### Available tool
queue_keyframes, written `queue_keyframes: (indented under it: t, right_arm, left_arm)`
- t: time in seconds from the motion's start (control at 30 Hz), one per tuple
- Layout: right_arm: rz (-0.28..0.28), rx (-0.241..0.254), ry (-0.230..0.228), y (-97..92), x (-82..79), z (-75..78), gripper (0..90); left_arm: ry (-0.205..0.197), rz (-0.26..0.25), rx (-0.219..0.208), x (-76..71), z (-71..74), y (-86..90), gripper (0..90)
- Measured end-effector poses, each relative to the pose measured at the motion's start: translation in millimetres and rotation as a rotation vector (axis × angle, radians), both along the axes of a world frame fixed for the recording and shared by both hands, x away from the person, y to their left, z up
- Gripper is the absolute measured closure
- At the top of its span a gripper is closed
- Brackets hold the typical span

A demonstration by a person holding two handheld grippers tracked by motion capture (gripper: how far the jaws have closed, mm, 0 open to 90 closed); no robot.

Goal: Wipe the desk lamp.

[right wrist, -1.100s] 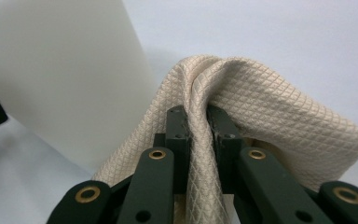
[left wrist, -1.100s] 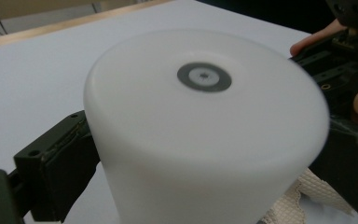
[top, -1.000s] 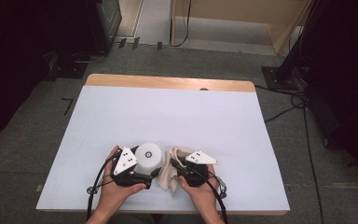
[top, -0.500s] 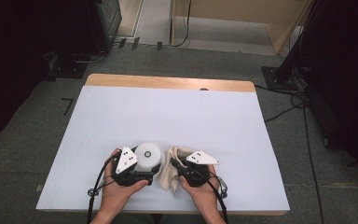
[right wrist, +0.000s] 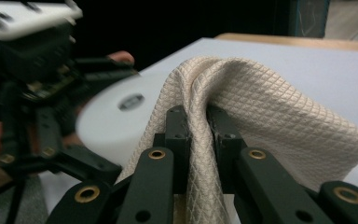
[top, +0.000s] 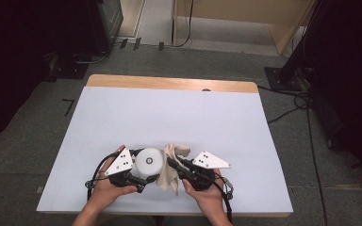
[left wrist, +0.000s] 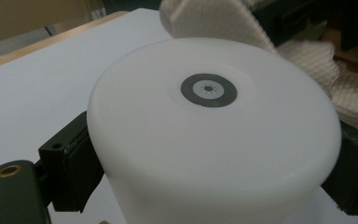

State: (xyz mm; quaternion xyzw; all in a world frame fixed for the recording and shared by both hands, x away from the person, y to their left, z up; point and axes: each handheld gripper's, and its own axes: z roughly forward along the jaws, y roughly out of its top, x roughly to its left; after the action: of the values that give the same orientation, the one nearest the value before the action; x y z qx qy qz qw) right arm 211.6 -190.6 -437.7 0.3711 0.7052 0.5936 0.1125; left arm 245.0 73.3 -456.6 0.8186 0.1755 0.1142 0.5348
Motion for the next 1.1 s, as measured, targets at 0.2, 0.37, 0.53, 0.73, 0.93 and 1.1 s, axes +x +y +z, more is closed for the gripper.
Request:
queue_keyframes:
  t: [0.2, 0.37, 0.53, 0.73, 0.93, 1.1]
  right_arm:
    - [-0.015, 0.001, 0.006, 6.7, -2.6, -2.3, 80.6]
    - [-0.04, -0.046, 0.085, 10.5, 2.8, -22.5, 80.7]
    - [-0.043, -0.106, 0.201, 14.1, 10.5, -45.8, 80.9]
    - [-0.035, -0.134, 0.236, 15.3, 13.6, -53.4, 81.0]
    - [-0.006, -0.12, 0.19, 11.9, 12.8, -39.8, 80.8]
    - [-0.02, -0.111, 0.058, 12.4, 9.8, -21.6, 80.5]
  left_arm:
    - [0.021, -0.009, -0.003, 1.8, -1.0, -1.6, 8.6]
    - [0.025, -0.001, -0.008, 1.4, -1.7, -2.0, 8.5]
    - [0.024, 0.001, -0.01, 1.5, -2.3, -2.0, 8.4]
    - [0.031, 0.0, -0.019, 2.0, -3.6, -1.6, 8.2]
    - [0.039, -0.004, -0.021, 2.5, -4.0, -1.6, 8.0]
    - [0.04, -0.002, -0.021, 2.5, -4.1, -1.8, 8.0]
